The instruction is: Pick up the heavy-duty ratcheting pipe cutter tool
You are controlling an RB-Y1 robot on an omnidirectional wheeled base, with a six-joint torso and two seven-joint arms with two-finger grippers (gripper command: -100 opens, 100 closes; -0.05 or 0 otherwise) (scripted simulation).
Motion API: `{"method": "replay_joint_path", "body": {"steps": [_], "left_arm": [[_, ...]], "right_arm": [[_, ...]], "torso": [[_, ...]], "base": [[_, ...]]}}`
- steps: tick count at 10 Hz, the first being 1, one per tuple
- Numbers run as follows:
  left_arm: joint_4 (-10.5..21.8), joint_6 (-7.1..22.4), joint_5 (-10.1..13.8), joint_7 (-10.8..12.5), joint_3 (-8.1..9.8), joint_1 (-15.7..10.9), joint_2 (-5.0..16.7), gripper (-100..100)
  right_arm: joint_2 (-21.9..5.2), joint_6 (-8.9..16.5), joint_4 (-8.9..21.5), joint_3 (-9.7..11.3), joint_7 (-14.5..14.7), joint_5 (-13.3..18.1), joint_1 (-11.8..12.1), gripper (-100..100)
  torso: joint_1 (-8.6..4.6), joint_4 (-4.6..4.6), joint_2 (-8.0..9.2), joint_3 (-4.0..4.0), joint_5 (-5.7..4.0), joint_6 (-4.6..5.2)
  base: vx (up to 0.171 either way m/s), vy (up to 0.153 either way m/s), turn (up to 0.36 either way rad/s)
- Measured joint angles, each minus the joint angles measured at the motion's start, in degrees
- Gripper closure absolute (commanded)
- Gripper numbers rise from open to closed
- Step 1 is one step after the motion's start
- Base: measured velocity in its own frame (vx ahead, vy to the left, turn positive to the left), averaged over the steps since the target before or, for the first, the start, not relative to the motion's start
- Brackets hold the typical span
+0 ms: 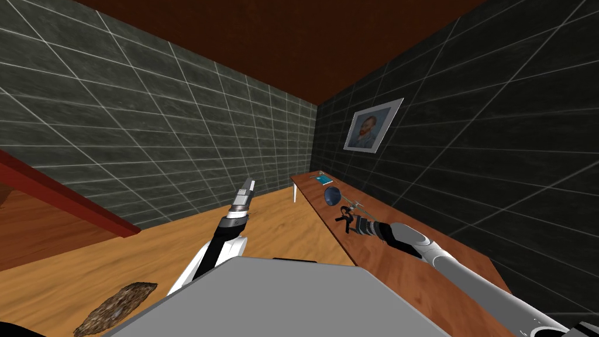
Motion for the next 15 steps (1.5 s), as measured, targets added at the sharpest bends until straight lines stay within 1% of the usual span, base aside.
{"method": "replay_joint_path", "body": {"steps": [1, 2, 5, 7, 8, 9, 12, 13, 14, 15], "left_arm": [[0.0, 0.0, 0.0, 0.0, 0.00, 0.0, 0.0, 0], [0.0, 0.0, 0.0, 0.0, 0.00, 0.0, 0.0, 0], [0.0, 0.0, 0.0, 0.0, 0.00, 0.0, 0.0, 0], [0.0, 0.0, 0.0, 0.0, 0.00, 0.0, 0.0, 0], [0.0, 0.0, 0.0, 0.0, 0.00, 0.0, 0.0, 0], [0.0, 0.0, 0.0, 0.0, 0.00, 0.0, 0.0, 0], [0.0, 0.0, 0.0, 0.0, 0.00, 0.0, 0.0, 0], [0.0, 0.0, 0.0, 0.0, 0.00, 0.0, 0.0, 0], [0.0, 0.0, 0.0, 0.0, 0.00, 0.0, 0.0, 0], [0.0, 0.0, 0.0, 0.0, 0.00, 0.0, 0.0, 0]], "right_arm": [[-0.4, 1.4, -1.3, 0.5, -0.4, -0.1, 1.3, -100], [-0.7, 2.4, -2.8, 0.8, -0.7, -0.1, 1.9, -100], [-1.9, 6.0, -7.6, 1.7, -1.9, -0.2, 5.1, -100], [-2.3, 8.0, -10.4, 2.3, -2.5, -0.3, 6.7, -100], [-2.5, 8.6, -11.3, 2.4, -2.6, -0.4, 7.1, -100], [-2.9, 10.0, -12.8, 3.0, -3.3, -0.2, 8.1, -100], [-3.9, 12.8, -17.1, 3.7, -4.3, -0.4, 10.6, -100], [-4.5, 14.1, -18.9, 4.0, -4.8, -0.5, 11.9, -100], [-4.7, 15.0, -20.1, 4.3, -5.2, -0.4, 12.4, -100], [-5.0, 16.1, -21.6, 4.6, -5.5, -0.5, 13.5, -100]], "torso": [[-0.11, -0.02, -0.09, -0.05, -0.02, 0.01], [-0.16, -0.02, -0.08, -0.05, -0.04, -0.01], [-0.10, -0.02, -0.07, -0.05, -0.03, 0.00], [-0.09, -0.01, -0.05, -0.03, -0.03, -0.01], [-0.09, -0.01, -0.04, -0.03, -0.02, -0.01], [-0.12, -0.02, -0.06, -0.04, -0.03, 0.00], [-0.08, -0.01, -0.02, -0.02, -0.03, -0.02], [-0.09, -0.01, -0.03, -0.02, -0.02, 0.00], [-0.08, -0.01, -0.04, -0.03, -0.02, -0.02], [-0.10, -0.02, -0.08, -0.05, -0.03, -0.01]], "base": [[0.050, -0.049, -0.006], [0.057, -0.049, 0.001], [0.044, -0.027, -0.005], [0.041, -0.027, -0.005], [0.048, -0.035, -0.006], [0.041, -0.026, -0.003], [0.040, -0.028, -0.005], [0.042, -0.024, -0.006], [0.056, -0.032, -0.007], [0.038, -0.030, -0.004]]}}
